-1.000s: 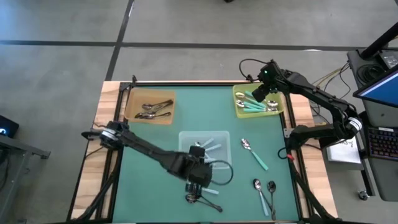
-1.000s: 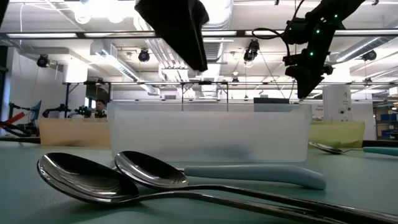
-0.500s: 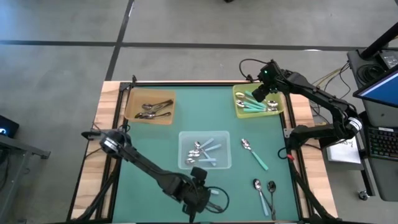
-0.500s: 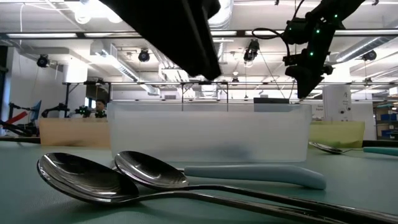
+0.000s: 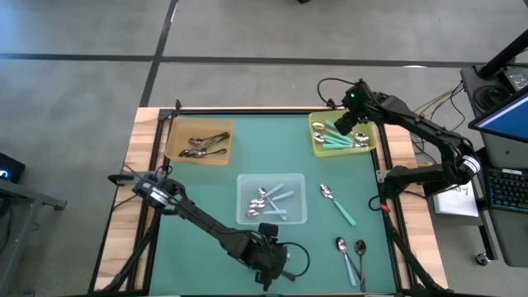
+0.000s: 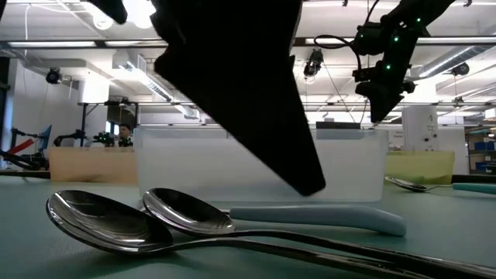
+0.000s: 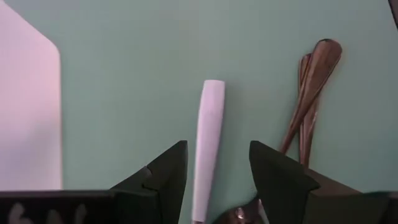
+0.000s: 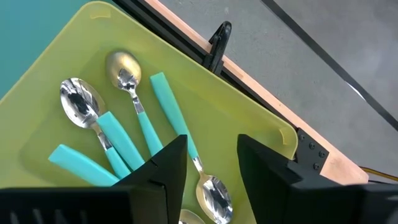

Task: Sort silverware by color (type)
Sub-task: Put the blue spoon into the white bin, then put the black spoon into the orange bin

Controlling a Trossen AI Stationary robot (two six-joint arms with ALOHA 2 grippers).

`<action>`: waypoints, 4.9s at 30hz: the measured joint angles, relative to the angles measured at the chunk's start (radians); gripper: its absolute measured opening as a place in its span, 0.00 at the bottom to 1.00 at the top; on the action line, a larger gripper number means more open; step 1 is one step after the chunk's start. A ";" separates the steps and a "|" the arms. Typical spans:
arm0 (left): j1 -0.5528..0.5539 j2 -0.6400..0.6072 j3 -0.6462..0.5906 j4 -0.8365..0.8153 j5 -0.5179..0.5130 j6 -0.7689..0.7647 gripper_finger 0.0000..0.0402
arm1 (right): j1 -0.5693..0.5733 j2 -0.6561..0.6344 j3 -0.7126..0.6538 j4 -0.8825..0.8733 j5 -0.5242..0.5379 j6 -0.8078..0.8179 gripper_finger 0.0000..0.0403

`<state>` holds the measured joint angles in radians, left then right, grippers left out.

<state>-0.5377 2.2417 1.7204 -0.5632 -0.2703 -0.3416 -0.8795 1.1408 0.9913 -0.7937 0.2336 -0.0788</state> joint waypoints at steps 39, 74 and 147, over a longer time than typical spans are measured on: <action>0.062 -0.149 0.168 -0.353 -0.191 0.041 0.07 | 0.000 0.000 0.001 0.019 0.000 0.000 0.31; -0.066 -0.108 0.061 -0.224 -0.080 -0.031 0.36 | 0.000 0.000 0.001 0.022 -0.001 0.000 0.31; 0.002 -0.093 0.295 -0.759 -0.257 -0.190 0.00 | 0.000 0.000 0.000 0.025 0.000 0.000 0.31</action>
<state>-0.5362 2.1491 2.0153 -1.3219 -0.5275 -0.5319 -0.8795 1.1404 0.9909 -0.7685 0.2333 -0.0788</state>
